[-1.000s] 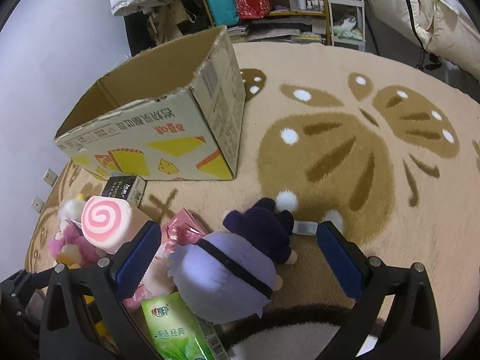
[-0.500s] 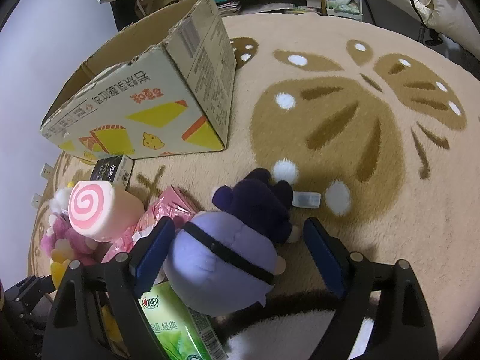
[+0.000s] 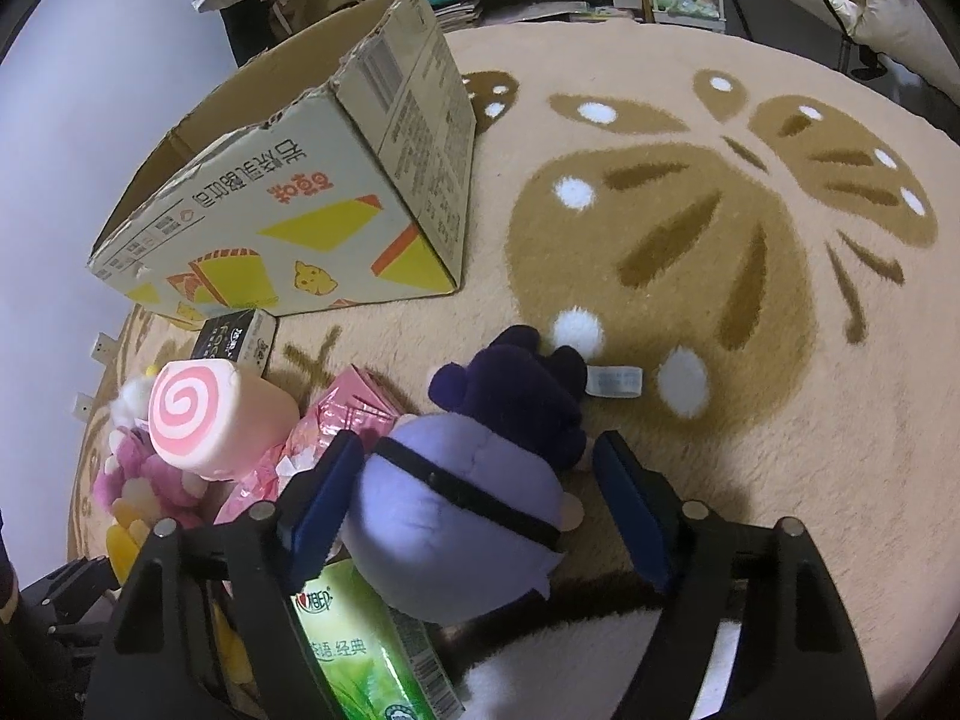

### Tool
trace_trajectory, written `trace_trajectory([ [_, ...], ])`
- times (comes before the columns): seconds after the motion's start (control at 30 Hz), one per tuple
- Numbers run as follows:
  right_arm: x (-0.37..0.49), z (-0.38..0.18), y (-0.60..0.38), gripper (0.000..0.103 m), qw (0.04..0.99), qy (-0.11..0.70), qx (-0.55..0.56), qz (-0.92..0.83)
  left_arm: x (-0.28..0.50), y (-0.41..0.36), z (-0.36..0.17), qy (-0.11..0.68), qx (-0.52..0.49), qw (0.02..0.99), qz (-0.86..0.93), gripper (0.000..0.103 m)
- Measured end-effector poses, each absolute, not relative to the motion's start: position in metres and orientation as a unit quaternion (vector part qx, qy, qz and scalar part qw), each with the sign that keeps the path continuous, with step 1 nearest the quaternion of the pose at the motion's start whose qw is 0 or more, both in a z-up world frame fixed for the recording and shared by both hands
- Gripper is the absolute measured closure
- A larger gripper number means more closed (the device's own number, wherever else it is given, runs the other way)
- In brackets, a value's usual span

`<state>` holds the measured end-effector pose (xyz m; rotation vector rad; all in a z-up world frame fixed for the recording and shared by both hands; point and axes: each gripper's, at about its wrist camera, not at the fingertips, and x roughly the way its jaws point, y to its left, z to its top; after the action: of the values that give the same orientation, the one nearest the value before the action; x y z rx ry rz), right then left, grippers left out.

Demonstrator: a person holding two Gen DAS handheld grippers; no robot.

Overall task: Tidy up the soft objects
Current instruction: 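Lower left tool onto yellow plush while right tool lowers onto purple doll, then carry yellow plush in left tool while right tool carries purple doll to box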

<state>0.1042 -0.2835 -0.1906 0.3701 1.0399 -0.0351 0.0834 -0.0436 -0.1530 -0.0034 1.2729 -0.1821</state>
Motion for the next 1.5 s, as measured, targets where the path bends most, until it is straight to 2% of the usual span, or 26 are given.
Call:
trace_trajectory([
  [0.33, 0.101, -0.181, -0.277, 0.044, 0.861, 0.482, 0.163, -0.006, 0.082, -0.048, -0.142, 0.569, 0.022, 0.818, -0.074, 0.033],
  [0.93, 0.086, -0.153, -0.275, 0.045, 0.887, 0.433, 0.16, 0.01, 0.077, -0.046, -0.12, 0.52, 0.069, 0.85, -0.051, 0.033],
  [1.5, 0.063, -0.101, -0.247, 0.045, 0.925, 0.351, 0.129, 0.063, 0.087, -0.03, -0.06, 0.421, 0.071, 0.904, -0.025, 0.033],
])
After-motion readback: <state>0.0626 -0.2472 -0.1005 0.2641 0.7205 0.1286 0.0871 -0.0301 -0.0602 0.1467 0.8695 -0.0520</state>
